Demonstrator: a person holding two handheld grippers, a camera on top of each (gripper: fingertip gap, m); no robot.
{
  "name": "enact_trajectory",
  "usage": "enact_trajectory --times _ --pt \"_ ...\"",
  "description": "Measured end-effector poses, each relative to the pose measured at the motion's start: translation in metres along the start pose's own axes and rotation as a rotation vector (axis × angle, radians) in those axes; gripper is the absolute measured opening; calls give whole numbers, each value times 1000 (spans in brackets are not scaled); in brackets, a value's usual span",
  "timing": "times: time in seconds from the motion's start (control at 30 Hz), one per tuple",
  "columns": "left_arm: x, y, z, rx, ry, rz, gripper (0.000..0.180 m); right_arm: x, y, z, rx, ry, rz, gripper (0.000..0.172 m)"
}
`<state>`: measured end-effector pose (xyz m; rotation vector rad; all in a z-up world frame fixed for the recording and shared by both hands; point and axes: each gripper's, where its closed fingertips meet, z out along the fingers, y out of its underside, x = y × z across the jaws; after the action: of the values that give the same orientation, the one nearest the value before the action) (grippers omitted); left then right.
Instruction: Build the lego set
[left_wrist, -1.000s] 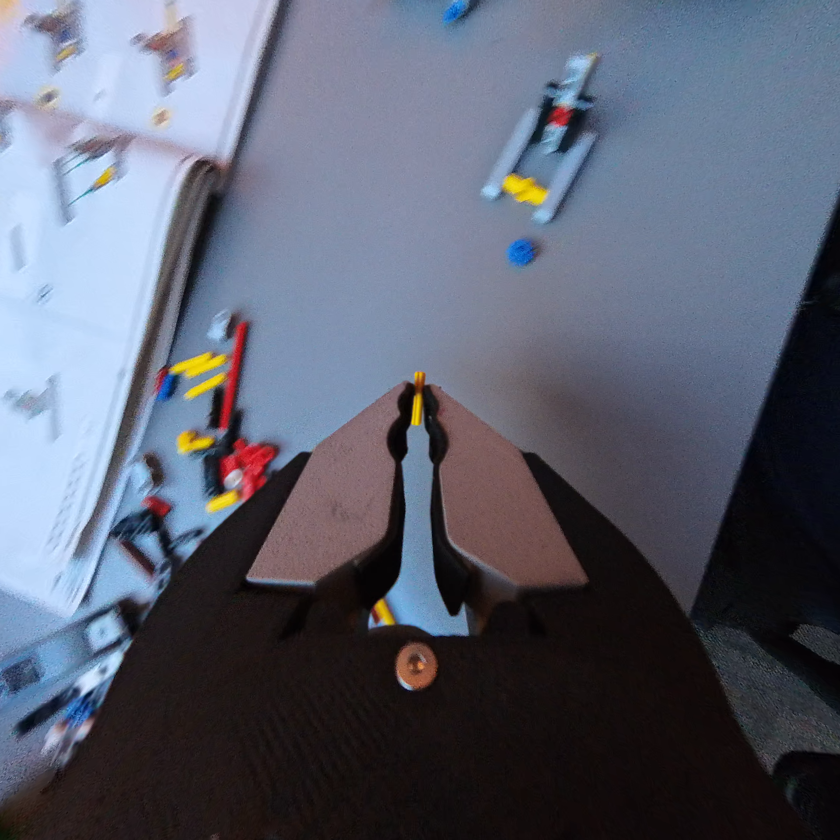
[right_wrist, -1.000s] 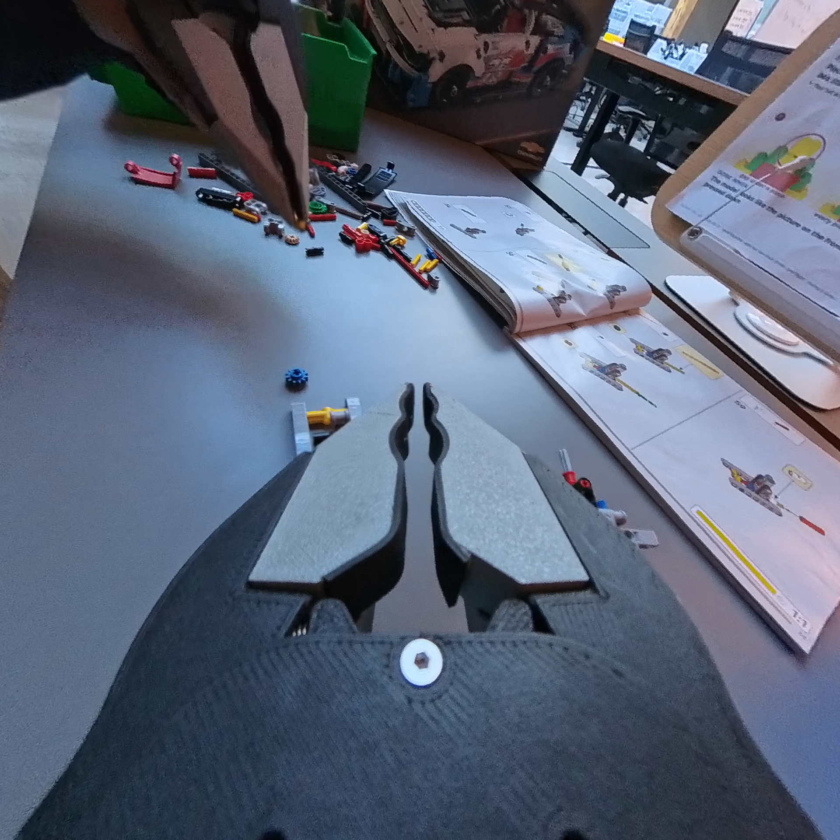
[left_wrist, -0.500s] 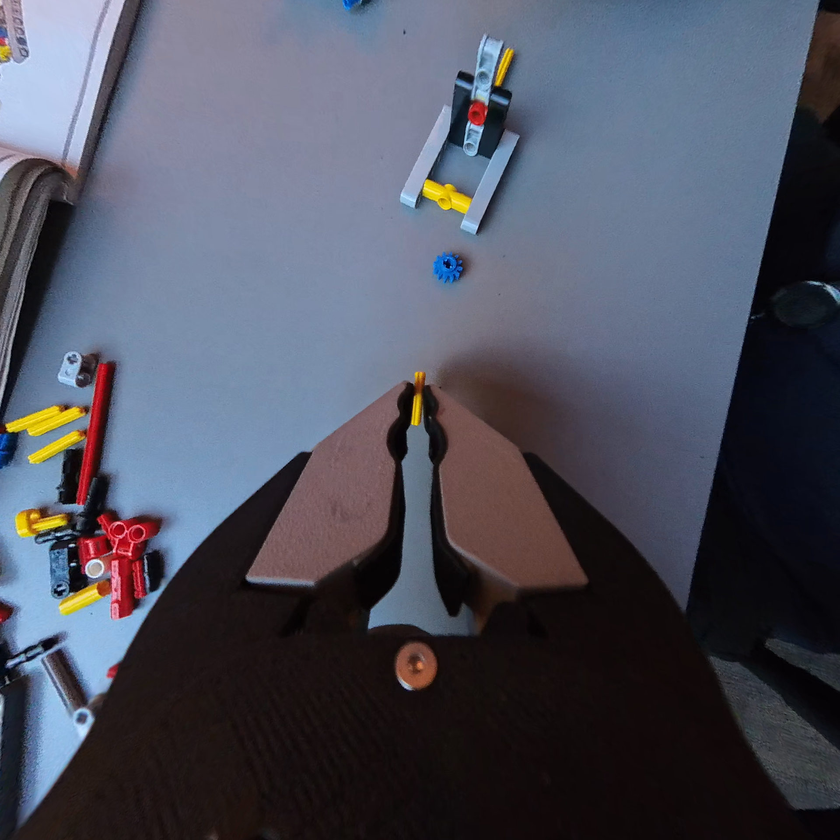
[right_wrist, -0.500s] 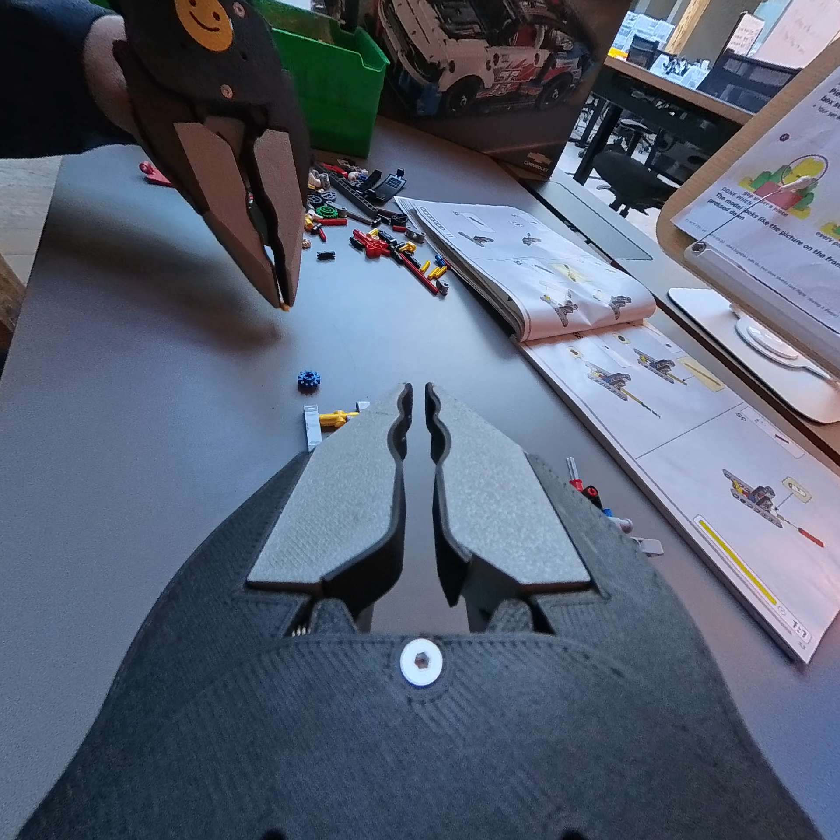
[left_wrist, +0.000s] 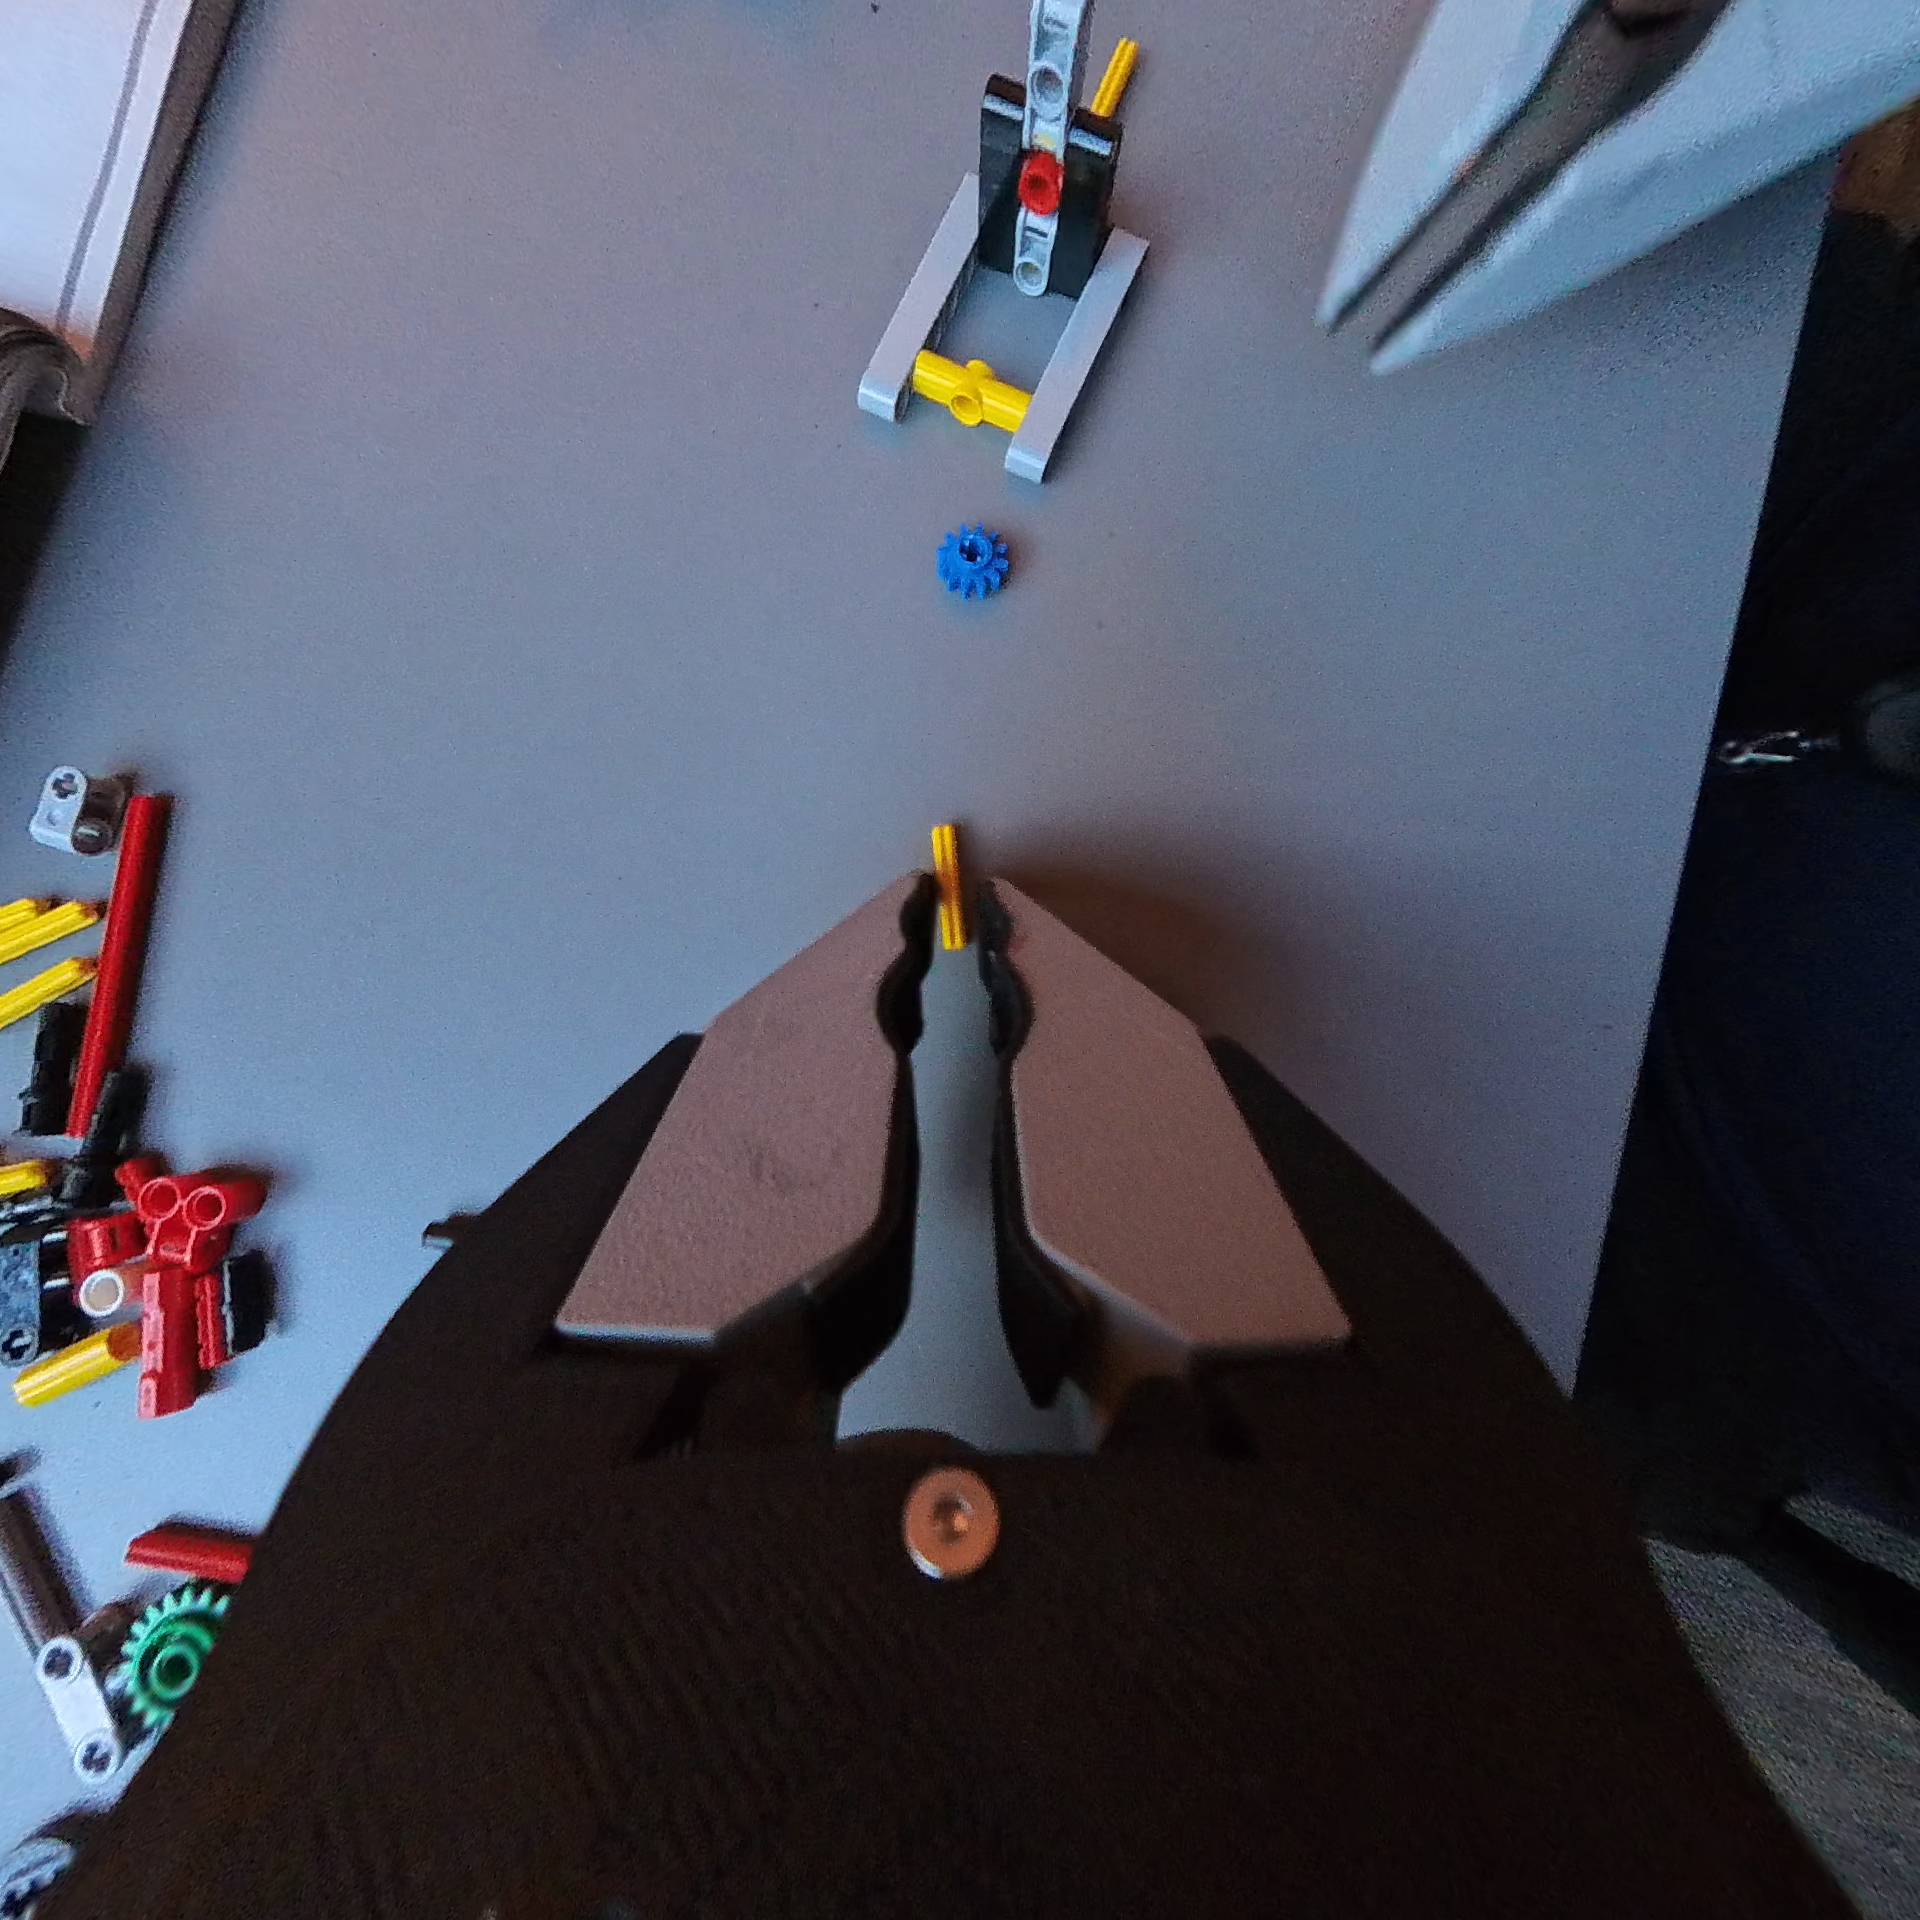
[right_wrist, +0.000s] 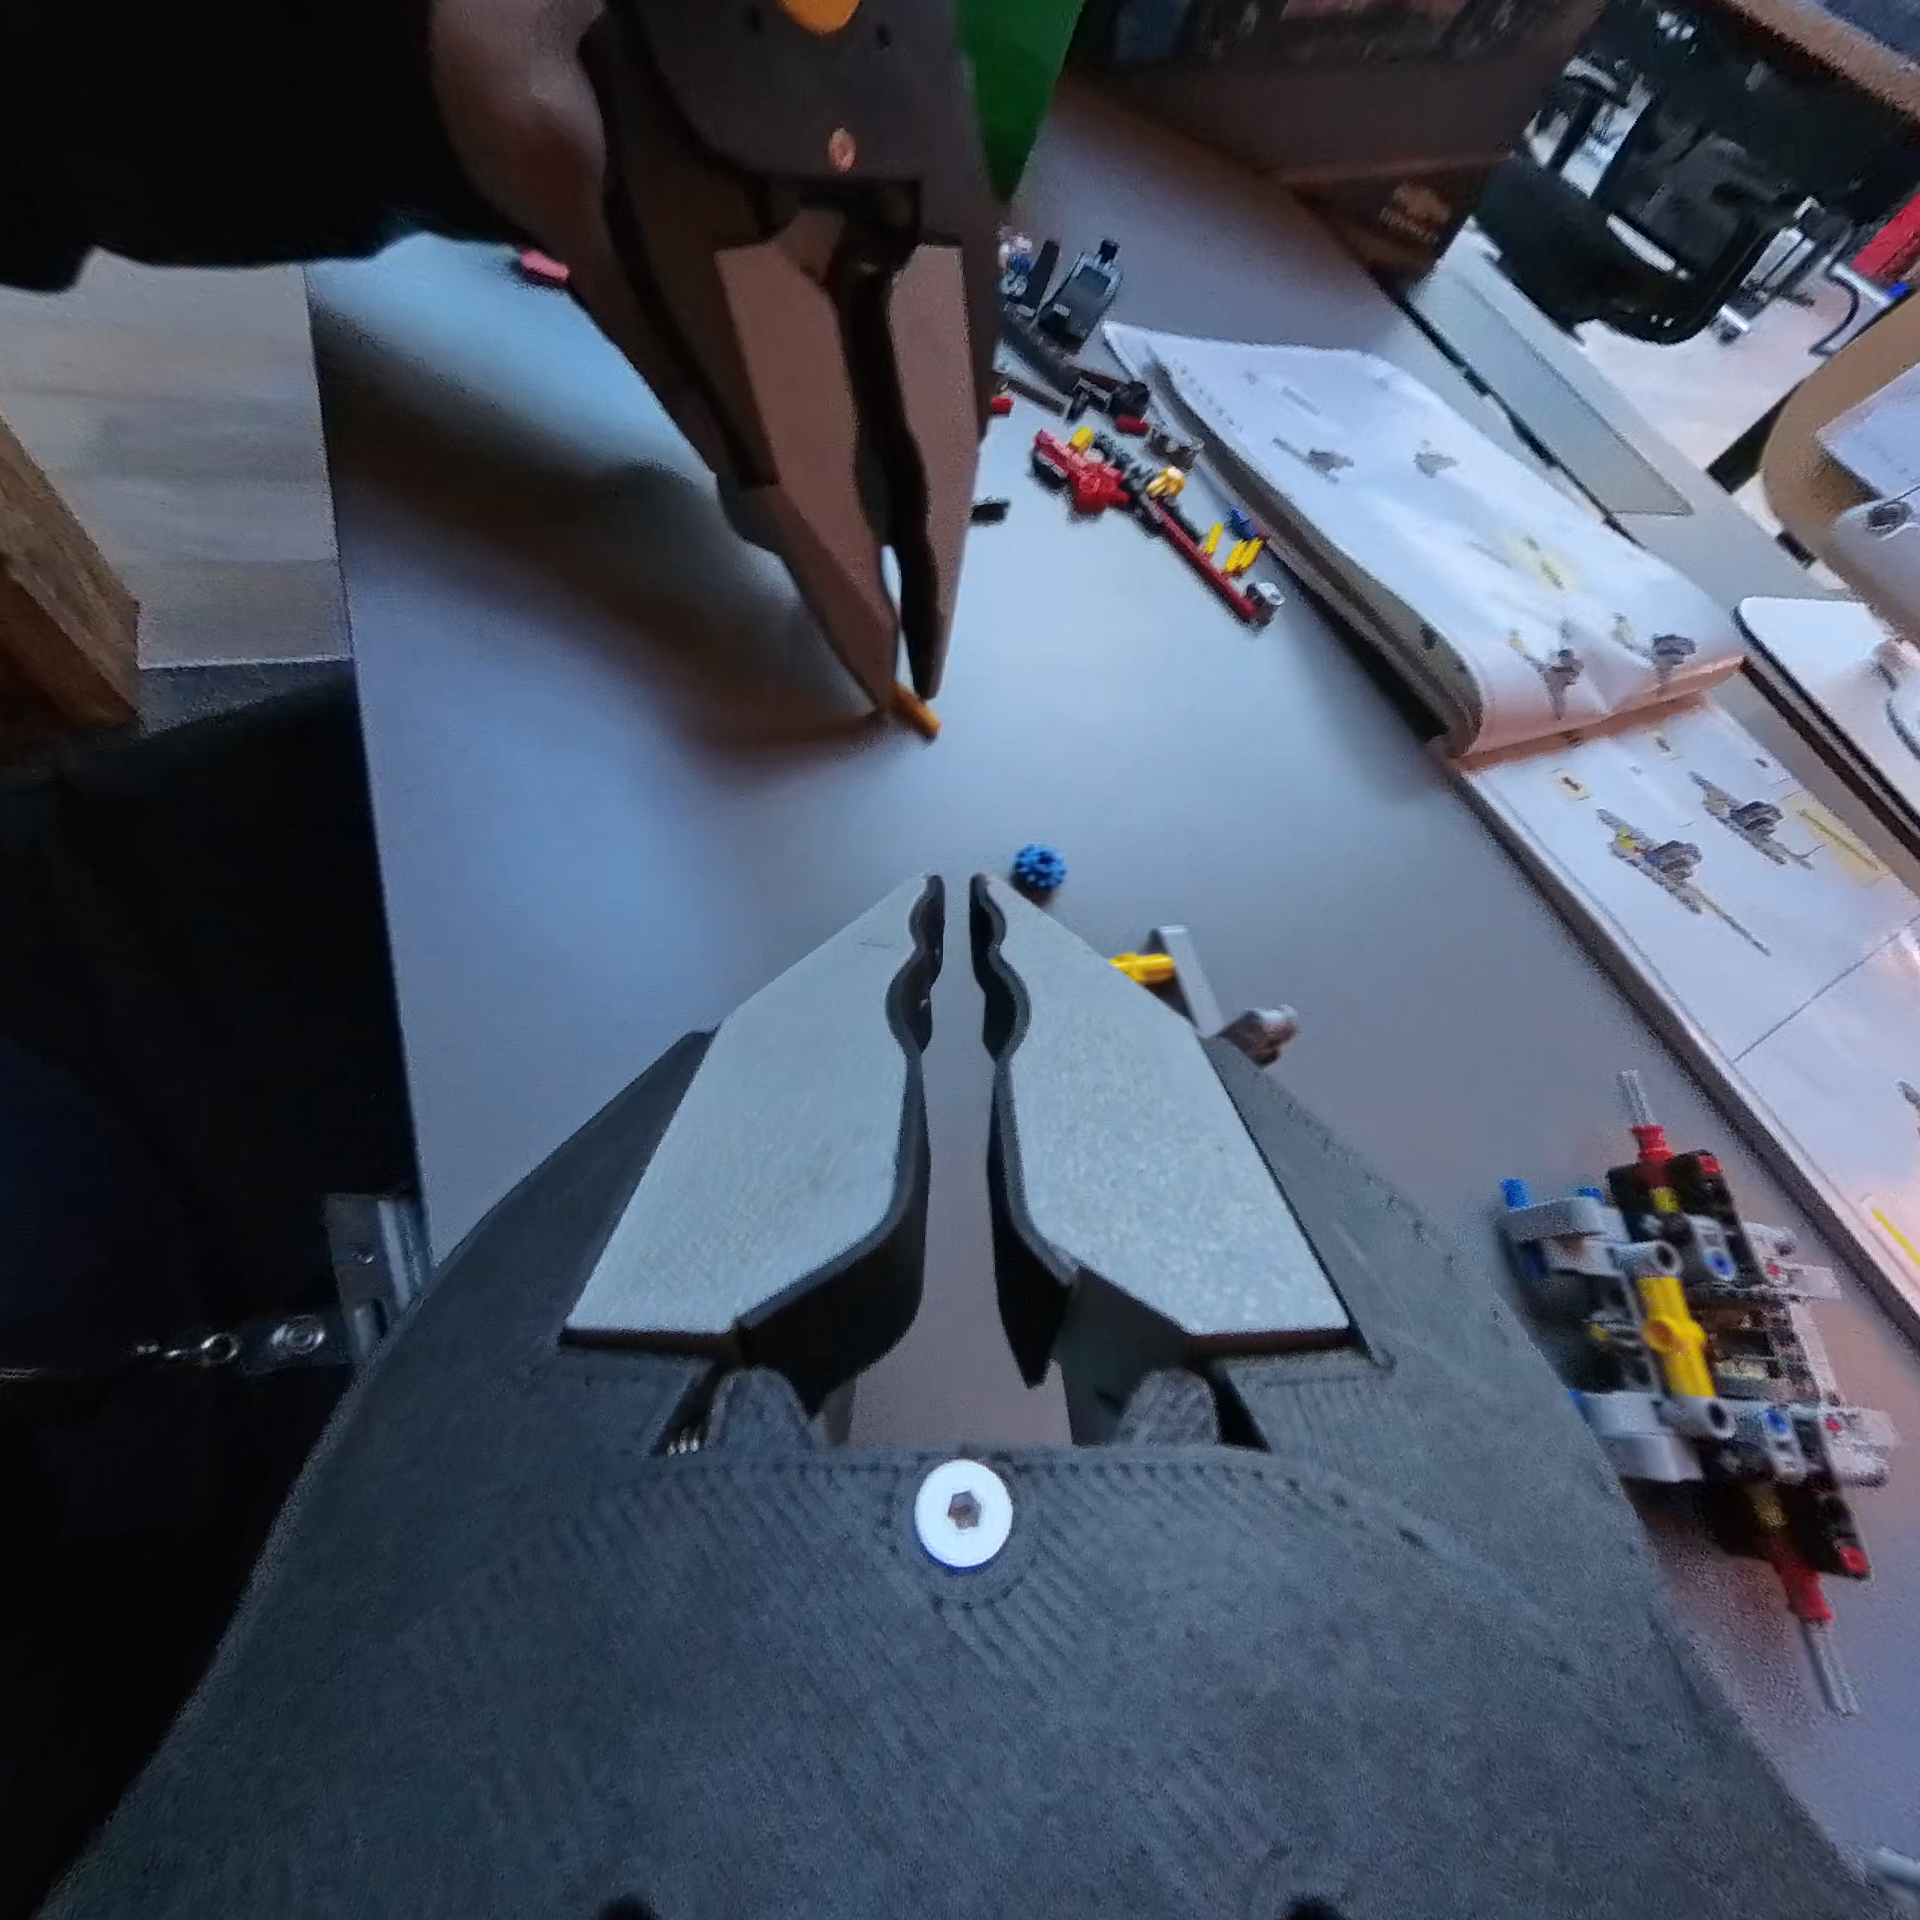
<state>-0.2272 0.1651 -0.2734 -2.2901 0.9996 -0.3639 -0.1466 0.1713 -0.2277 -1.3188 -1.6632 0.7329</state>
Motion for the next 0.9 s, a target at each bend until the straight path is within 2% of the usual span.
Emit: enact_trajectory --times 0.2,0.3,0.4,0.67,0.9 --pt "1 -8 6 63 5 45 1 -14 20 -1 -114 62 -45 7" --pt "1 -12 8 125 34 39 1 -14 25 0 -151 74 -24 9" --pt "0 -11 8 127 59 23 1 -11 28 8 -197 83 5 12" --pt "1 -9 6 131 -5 95 1 -2 29 33 -301 81 43 12" --pt "2 -8 5 131 -13 102 2 20 15 46 -378 117 -32 19"
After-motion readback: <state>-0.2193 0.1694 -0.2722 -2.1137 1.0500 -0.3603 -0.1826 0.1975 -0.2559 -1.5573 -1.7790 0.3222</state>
